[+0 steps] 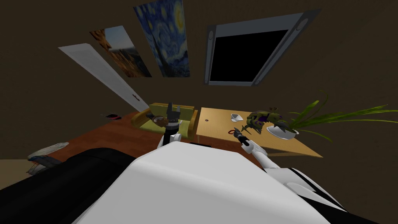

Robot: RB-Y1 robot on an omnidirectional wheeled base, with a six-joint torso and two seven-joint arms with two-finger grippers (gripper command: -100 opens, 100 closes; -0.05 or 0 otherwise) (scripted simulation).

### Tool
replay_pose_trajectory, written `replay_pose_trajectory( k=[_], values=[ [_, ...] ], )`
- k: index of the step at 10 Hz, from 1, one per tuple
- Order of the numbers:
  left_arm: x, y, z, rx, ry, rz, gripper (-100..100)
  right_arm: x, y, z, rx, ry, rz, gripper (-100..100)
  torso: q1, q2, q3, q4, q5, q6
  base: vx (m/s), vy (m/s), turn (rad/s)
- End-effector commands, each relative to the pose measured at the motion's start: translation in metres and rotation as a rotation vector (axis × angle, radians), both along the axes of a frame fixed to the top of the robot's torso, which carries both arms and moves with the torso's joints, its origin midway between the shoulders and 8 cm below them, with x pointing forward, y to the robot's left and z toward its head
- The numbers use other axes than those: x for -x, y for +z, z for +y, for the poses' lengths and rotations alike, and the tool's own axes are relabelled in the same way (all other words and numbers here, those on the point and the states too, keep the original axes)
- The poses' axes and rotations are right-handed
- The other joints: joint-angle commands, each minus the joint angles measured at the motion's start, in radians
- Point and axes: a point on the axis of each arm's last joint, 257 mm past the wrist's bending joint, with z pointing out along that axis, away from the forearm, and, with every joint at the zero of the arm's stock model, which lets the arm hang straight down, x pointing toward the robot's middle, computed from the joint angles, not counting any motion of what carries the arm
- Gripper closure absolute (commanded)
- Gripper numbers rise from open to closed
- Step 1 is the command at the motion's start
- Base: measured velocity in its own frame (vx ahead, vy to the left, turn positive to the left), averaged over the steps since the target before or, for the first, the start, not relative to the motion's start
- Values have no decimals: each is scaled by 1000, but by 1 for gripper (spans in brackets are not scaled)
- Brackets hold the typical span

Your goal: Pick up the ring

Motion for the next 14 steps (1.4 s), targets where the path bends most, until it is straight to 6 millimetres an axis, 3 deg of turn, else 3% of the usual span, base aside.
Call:
replay_pose_trajectory(
  k=[1,9,14],
  values=[
    [0,0,0,0,0,0,0,3,-7,-5,11,-30,32,-100,0,0,0,0,0,0,-60,-49,232],
    [0,0,0,0,0,0,0,8,-17,-8,-28,-91,65,-100,-2,1,1,0,0,0,-38,-36,77],
    [0,0,0,0,0,0,0,13,-23,-21,7,-165,96,-100,0,0,0,0,0,0,-50,-40,153]
  ],
)
